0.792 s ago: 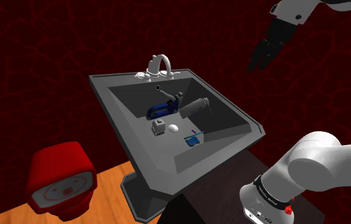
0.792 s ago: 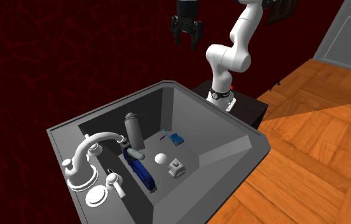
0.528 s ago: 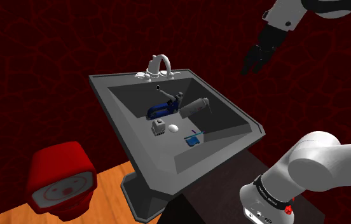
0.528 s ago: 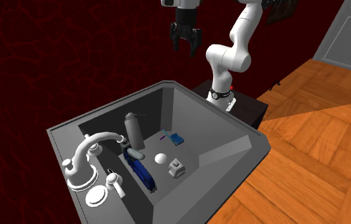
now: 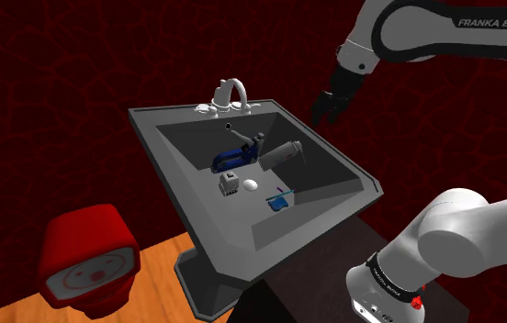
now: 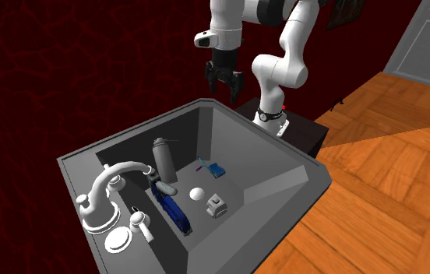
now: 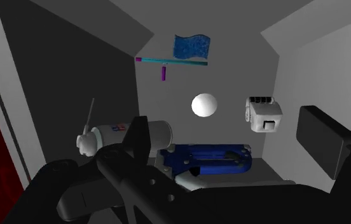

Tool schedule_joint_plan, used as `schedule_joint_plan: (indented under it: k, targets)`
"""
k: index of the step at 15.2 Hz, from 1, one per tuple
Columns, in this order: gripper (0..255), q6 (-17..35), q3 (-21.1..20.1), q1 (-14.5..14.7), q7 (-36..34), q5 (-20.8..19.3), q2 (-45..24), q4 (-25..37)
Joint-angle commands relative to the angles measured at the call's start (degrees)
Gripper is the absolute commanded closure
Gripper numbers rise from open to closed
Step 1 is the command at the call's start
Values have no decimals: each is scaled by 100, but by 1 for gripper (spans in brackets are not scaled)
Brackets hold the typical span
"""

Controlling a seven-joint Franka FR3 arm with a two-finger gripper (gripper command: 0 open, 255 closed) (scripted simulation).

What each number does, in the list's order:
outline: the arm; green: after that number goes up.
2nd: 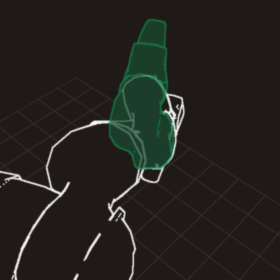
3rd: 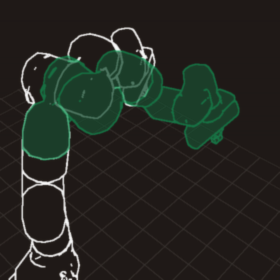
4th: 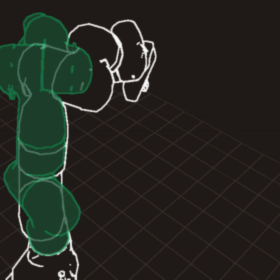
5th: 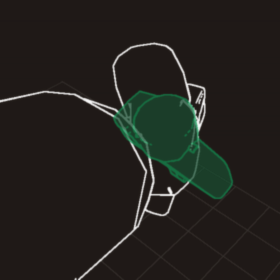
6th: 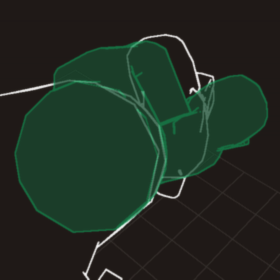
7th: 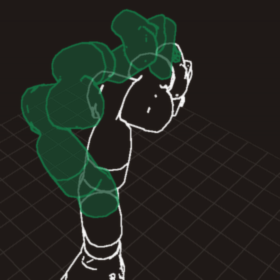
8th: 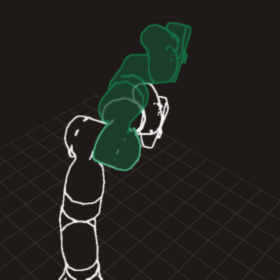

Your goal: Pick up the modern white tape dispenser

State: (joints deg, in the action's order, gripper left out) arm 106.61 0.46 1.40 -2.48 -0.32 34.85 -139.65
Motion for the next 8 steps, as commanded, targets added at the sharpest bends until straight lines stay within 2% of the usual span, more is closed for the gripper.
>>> schedule_joint_plan:
  k: [1, 8]
  targets:
    - [0, 407, -68, 51, -57, 39, -295, -94]
    - [0, 1721, -312, 210, -267, 123, -1507, -182]
